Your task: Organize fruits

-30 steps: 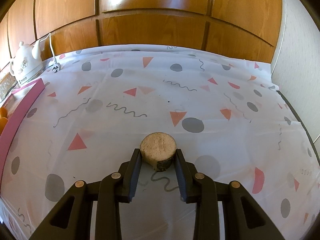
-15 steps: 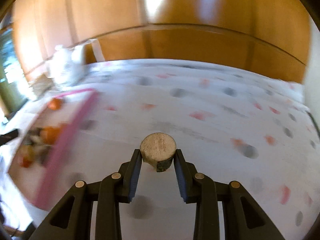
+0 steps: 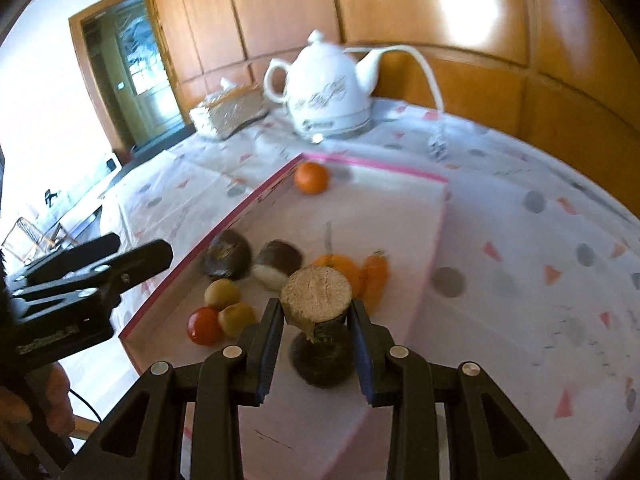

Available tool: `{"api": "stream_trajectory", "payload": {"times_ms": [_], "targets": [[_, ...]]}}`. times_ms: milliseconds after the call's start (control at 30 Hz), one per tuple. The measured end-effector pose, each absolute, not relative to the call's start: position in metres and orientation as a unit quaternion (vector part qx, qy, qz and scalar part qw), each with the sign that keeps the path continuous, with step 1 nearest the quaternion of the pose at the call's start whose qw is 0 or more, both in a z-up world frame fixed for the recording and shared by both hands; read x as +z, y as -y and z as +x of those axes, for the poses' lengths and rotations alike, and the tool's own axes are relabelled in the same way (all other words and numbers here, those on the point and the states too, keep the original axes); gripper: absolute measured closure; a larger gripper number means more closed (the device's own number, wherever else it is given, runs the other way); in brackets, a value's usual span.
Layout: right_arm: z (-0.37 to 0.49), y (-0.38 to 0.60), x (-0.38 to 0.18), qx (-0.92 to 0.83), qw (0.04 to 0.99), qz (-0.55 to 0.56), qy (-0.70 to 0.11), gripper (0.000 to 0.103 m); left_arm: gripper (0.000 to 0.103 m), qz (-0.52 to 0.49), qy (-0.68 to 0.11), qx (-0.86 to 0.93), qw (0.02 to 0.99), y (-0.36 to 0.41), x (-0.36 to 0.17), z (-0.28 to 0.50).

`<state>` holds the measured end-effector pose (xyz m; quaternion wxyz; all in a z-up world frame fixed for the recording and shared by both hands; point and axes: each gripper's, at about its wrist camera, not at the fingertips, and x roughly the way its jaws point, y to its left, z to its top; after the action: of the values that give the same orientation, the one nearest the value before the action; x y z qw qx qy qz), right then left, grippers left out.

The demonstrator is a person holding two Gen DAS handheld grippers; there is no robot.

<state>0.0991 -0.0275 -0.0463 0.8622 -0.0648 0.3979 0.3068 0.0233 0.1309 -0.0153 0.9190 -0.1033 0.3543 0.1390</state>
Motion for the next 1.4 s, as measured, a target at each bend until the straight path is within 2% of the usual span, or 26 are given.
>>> {"api": "stream_trajectory", "payload": {"times_ms": [133, 200, 567, 1400], "targets": [[0.095, 0.017, -0.051, 0.305, 0.863, -0.068, -0.397, 0.059, 0.011, -0.106, -0.353, 0.143, 0.919, -0.131, -0.014, 0.021], [0.092, 0.019, -0.05, 0.301, 0.866, -0.06, -0.395, 0.055, 0.003, -0.106, -0.351, 0.145, 0.919, -0.13, -0.013, 0.02], [0.068, 0.044, -0.027, 0.218, 0.911, -0.042, -0.349, 0.055, 0.0, -0.101, -0.322, 0.149, 0.929, -0.122, 0.0, 0.009], [0.053, 0.053, -0.026, 0.195, 0.919, -0.03, -0.341, 0.055, 0.0, -0.094, -0.291, 0.171, 0.937, -0.108, 0.014, -0.006]]}}
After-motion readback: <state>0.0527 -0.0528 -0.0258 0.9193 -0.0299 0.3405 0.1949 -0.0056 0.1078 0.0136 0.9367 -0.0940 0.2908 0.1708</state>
